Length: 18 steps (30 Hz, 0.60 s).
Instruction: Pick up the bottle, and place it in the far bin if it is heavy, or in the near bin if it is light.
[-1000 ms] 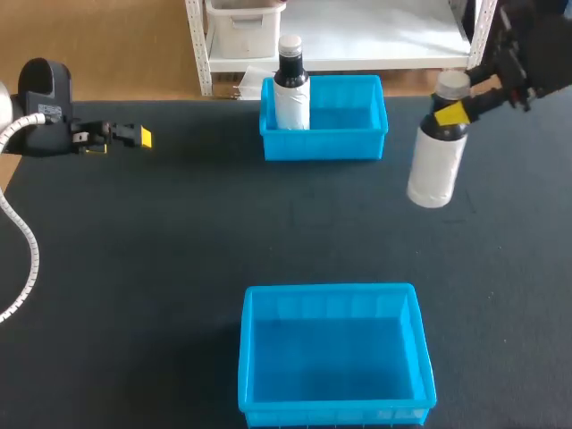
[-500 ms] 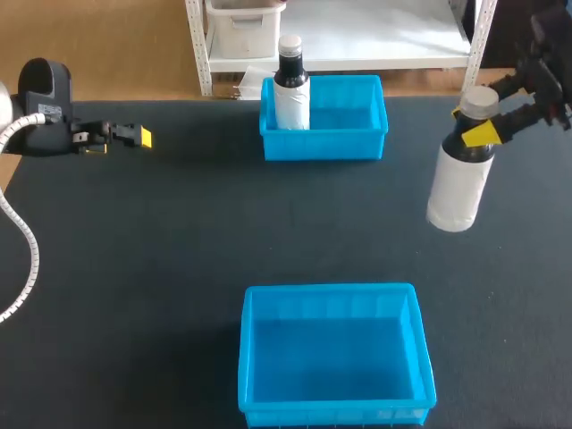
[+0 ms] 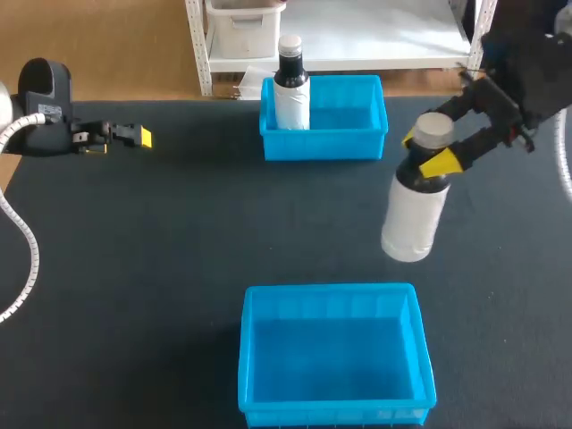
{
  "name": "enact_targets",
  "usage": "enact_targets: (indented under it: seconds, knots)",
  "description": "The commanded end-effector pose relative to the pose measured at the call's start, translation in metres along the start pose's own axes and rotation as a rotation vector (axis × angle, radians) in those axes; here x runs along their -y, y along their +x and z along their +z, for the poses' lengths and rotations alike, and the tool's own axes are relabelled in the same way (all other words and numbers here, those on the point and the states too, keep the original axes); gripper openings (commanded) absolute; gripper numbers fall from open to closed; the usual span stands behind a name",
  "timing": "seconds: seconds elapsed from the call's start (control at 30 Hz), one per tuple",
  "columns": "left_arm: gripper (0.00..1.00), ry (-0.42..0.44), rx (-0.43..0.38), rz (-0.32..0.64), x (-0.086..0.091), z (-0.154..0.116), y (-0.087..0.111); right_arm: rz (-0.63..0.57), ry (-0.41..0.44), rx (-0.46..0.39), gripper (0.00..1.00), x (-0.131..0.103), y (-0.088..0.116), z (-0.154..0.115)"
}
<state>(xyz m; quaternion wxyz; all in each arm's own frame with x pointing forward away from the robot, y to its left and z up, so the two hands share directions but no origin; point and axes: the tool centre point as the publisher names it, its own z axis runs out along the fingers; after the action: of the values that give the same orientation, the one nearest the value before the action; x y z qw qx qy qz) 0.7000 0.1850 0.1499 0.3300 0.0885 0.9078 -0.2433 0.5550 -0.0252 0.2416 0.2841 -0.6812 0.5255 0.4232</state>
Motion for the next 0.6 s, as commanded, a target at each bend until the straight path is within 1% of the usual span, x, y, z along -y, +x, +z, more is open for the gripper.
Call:
enact_targets:
  seconds: [0.03,0.17,0.37,0.5,0.6]
  knots:
    - [1.00,0.000,0.000,0.000,0.000,0.000,0.000,-0.022,-0.094,0.006,0.36,0.006,-0.009,0.018]
    - [1.00,0.000,0.000,0.000,0.000,0.000,0.000,-0.059,-0.172,0.004,0.36,-0.006,-0.018,0.042]
    - [1.00,0.000,0.000,0.000,0.000,0.000,0.000,-0.110,-0.296,0.032,0.35,-0.022,-0.029,0.081]
    - [1.00,0.000,0.000,0.000,0.000,0.000,0.000,-0.145,-0.374,0.029,0.35,-0.032,-0.032,0.107]
    - [1.00,0.000,0.000,0.000,0.000,0.000,0.000,-0.167,-0.408,0.023,0.34,-0.038,-0.033,0.119]
